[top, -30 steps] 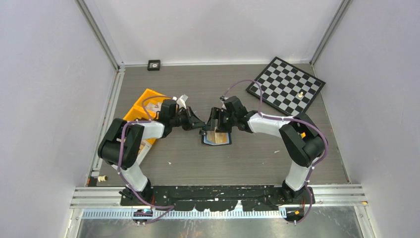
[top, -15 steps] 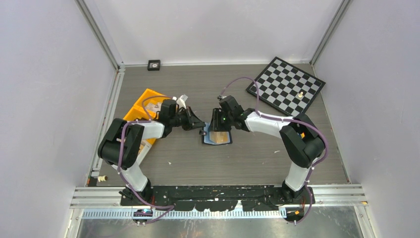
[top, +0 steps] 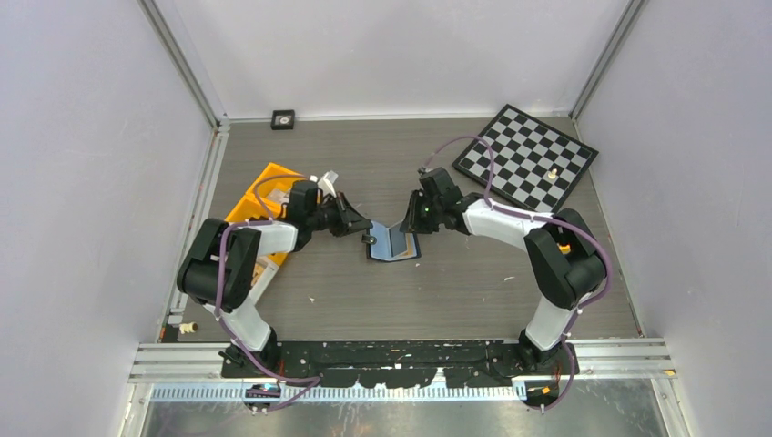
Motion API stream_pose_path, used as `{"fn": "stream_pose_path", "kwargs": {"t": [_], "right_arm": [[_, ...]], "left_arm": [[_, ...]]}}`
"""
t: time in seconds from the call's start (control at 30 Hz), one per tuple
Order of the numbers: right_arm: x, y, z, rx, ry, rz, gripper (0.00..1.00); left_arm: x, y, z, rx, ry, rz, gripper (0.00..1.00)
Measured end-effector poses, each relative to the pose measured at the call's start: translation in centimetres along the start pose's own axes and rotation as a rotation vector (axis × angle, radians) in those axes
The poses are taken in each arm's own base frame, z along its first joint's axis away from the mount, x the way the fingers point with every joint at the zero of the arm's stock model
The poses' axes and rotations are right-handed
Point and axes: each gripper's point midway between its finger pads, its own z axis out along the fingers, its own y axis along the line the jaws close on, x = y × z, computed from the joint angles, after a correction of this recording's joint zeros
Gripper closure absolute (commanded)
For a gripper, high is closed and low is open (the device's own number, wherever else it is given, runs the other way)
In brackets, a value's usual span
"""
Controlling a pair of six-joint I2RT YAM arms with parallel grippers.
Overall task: Take the credit cards out of the card holder
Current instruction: Remove the credit card from the card holder.
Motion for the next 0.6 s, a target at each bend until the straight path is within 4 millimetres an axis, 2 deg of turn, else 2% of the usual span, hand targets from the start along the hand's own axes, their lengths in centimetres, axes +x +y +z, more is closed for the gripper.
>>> {"fn": "stream_pose_path", "kwargs": {"t": [0.23, 0.3, 0.47, 0.6], "right_arm": [[-0.3, -0.2, 0.4, -0.062, 0.024, 0.056, 0.80], [0.0, -0.1, 0.6, -0.097, 0.037, 0.079, 0.82], [0.6, -0.1, 1.0, -0.145, 0.070, 0.120, 0.94], [0.5, 0.2, 1.1, -0.165, 0.072, 0.128, 0.98]], "left_arm": [[-0.2, 0.3, -0.1, -0.010, -0.007, -0.008, 0.99], [-0.3, 0.4, -0.2, -0.011, -0.009, -0.009, 0.92], [-0.2, 0.5, -0.2, -0.017, -0.006, -0.013, 0.70], [0.4, 1.2, -0.3, -0.047, 0.014, -0.034, 0.59]]}}
